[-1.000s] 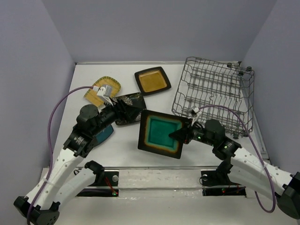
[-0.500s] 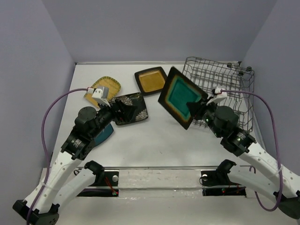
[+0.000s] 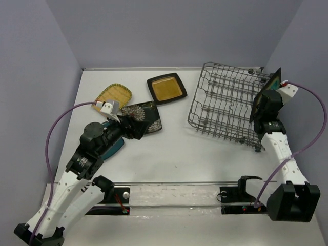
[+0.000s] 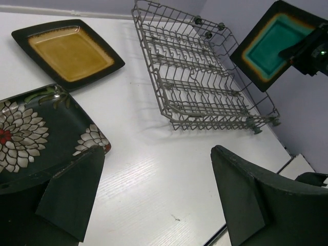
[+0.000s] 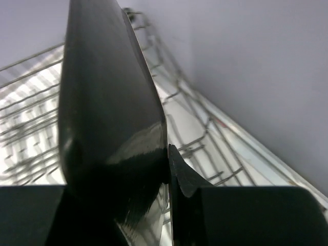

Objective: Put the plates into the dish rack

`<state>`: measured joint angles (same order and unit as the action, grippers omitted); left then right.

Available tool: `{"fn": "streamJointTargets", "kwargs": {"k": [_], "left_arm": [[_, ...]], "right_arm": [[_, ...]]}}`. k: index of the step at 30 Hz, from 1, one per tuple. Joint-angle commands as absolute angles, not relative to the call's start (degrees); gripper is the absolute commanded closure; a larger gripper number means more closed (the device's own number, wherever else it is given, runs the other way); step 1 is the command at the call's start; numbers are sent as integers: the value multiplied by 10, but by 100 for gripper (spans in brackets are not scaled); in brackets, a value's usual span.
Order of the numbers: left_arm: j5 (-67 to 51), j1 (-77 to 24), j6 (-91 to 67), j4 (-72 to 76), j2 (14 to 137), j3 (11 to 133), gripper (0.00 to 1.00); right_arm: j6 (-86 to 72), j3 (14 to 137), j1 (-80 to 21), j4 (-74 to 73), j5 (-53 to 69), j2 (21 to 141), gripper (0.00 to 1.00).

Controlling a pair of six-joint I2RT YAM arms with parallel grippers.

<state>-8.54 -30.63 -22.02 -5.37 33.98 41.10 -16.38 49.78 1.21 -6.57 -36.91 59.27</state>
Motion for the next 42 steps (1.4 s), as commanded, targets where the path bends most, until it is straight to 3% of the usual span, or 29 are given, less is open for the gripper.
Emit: {"fn": "streamJointTargets", "kwargs": {"k": [1,7,22,42], "left_arm": [[-102,-317,-199,-24,320,410,4],[-55,-345,-185,-40,300,414,4],[-20,-395,-170,-53,284,419,4],[-14,-401,-167,-54,303,419,4]], "right_arm": [[-200,500,68,152,-375,608,93],[-110,476,108,273,-342,666,93],[-18,493,144,304,-175,758,93],[-11,445,144,425,-240,758,93]]}}
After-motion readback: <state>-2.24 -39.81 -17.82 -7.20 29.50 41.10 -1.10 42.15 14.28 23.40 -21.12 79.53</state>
